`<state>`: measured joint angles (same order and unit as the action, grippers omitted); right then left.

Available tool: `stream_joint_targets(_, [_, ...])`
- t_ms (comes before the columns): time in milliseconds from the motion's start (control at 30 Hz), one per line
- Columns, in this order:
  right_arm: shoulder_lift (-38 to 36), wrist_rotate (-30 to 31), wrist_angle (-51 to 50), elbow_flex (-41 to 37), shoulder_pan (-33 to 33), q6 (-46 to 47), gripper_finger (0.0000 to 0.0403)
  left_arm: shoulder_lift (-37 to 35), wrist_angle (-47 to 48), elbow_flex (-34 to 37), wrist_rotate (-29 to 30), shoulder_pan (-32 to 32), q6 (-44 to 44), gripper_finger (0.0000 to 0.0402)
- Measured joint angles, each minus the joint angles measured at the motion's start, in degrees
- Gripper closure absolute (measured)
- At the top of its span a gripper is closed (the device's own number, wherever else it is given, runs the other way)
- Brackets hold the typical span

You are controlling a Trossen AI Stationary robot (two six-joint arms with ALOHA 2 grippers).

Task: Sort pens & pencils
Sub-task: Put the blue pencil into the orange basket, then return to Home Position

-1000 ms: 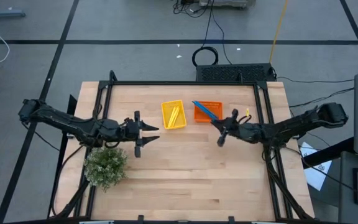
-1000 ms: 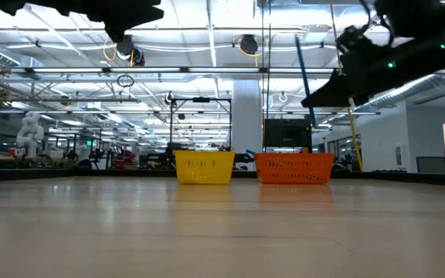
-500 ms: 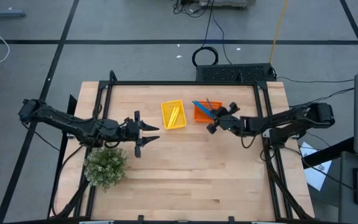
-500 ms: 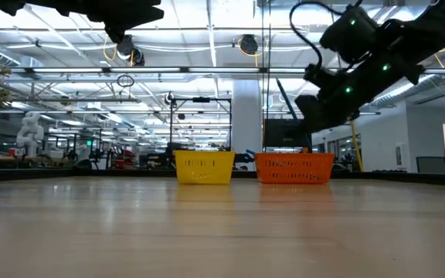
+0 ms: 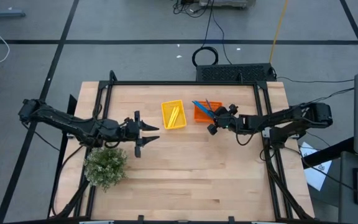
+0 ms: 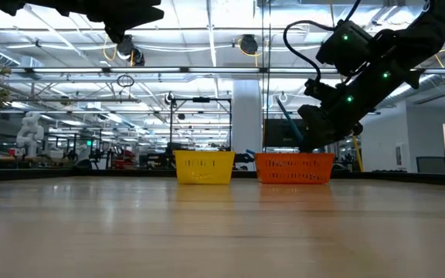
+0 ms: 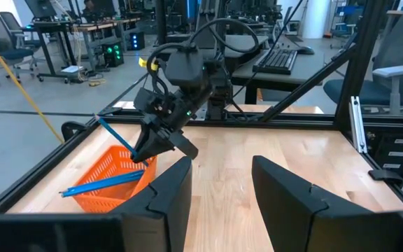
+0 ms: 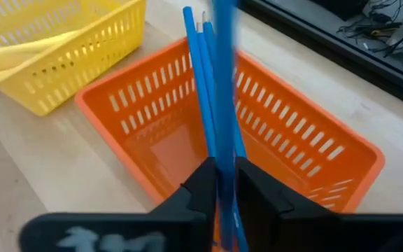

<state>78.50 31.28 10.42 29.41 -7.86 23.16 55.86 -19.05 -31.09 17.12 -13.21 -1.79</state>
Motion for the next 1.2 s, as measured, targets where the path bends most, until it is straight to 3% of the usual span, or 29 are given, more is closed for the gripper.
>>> stream_joint_targets(367, [-0.2, 0.0, -2.3, 0.0, 0.0, -2.3, 0.0298, 0.0, 1.0, 0.0, 0.0, 0.0, -0.1, 0.0245])
stream_joint_targets(500, [-4.1, 0.0, 0.4, 0.0, 0.8, -4.7, 0.0283, 0.0, 3.3, -0.1, 0.0, 0.0, -1.4, 0.0245])
stream_joint_targets(633, [-9.5, -0.3, 3.9, 0.0, 4.5, -9.8, 0.0282, 0.0, 6.6, -0.1, 0.0, 0.1, -3.8, 0.0245])
stream_joint_targets(733, [-12.3, -4.2, 7.3, 0.0, 8.1, -14.1, 0.0287, 0.0, 7.8, -0.1, 0.0, 0.2, -5.5, 0.0245])
stream_joint_targets(967, [-13.5, -8.8, 12.4, 0.0, 13.6, -17.8, 0.0313, -1.7, 5.6, -0.1, 1.1, 4.2, -4.0, 0.0246])
stream_joint_targets(1067, [-13.5, -8.9, 12.5, 0.0, 14.0, -17.9, 0.0327, -5.8, 5.3, -0.1, -1.1, 9.8, -1.6, 0.0273])
stream_joint_targets(1200, [-13.5, -9.0, 12.5, 0.0, 14.0, -17.9, 0.0346, -11.1, 8.4, 0.0, -5.9, 19.2, 0.2, 0.0373])
